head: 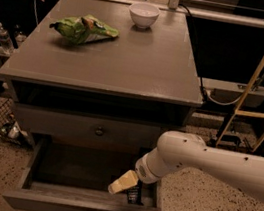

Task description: Pick rxbar blueberry from middle drawer and place on counter

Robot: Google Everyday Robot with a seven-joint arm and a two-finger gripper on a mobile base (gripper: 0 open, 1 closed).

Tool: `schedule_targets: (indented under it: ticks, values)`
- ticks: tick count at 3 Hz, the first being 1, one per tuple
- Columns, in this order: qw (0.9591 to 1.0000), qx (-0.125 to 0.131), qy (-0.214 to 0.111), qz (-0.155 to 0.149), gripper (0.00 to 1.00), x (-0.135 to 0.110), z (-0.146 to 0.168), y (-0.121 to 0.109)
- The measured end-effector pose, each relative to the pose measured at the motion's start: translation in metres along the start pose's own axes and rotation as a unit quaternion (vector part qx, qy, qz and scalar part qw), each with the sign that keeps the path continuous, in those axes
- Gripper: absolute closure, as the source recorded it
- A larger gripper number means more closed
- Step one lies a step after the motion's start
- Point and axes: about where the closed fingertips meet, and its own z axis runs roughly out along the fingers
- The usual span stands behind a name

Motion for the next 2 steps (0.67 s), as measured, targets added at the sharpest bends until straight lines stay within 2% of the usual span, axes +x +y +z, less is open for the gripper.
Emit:
schedule_targets:
  ticks: [1, 2]
  values:
    - [1.0, 0.0, 0.0, 0.0, 0.0, 0.0, 0.0, 0.0]
    - [0.9999, 0.009, 0.002, 0.014, 0.0, -0.0037, 0.0062, -0.0018]
